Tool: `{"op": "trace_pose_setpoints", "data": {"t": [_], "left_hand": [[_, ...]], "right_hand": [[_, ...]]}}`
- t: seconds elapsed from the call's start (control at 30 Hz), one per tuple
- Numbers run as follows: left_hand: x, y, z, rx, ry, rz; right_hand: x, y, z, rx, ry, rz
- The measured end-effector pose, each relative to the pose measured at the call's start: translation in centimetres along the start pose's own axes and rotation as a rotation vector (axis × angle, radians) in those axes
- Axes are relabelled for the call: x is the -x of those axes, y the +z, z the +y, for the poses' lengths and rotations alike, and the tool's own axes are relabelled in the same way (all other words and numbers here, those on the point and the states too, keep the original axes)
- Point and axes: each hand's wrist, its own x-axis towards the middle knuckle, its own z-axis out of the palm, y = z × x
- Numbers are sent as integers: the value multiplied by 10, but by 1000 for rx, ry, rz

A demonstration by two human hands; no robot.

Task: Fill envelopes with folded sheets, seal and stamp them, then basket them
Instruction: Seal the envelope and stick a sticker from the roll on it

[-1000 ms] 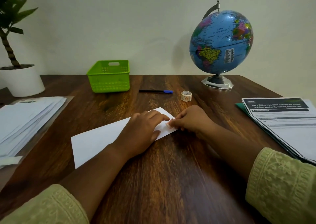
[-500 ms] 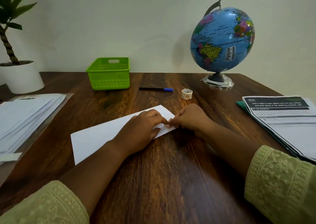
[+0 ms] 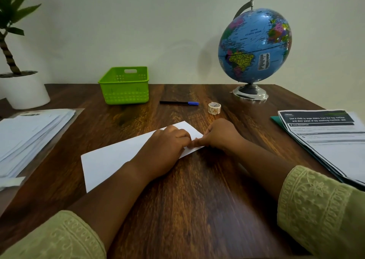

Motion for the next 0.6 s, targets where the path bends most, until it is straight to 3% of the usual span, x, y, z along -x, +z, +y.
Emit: {"op": "trace_pose_setpoints", "data": {"t": [0.3, 0.47, 0.6], "left_hand": [[0, -2, 3, -40, 5, -23], [4, -1, 1, -29, -7, -8], [4, 1, -2, 19, -20, -25]], "right_hand": [[-2, -2, 4, 16, -37, 19], [-2, 6, 9, 8, -126, 148], [-1, 10, 11, 43, -187, 146]]}}
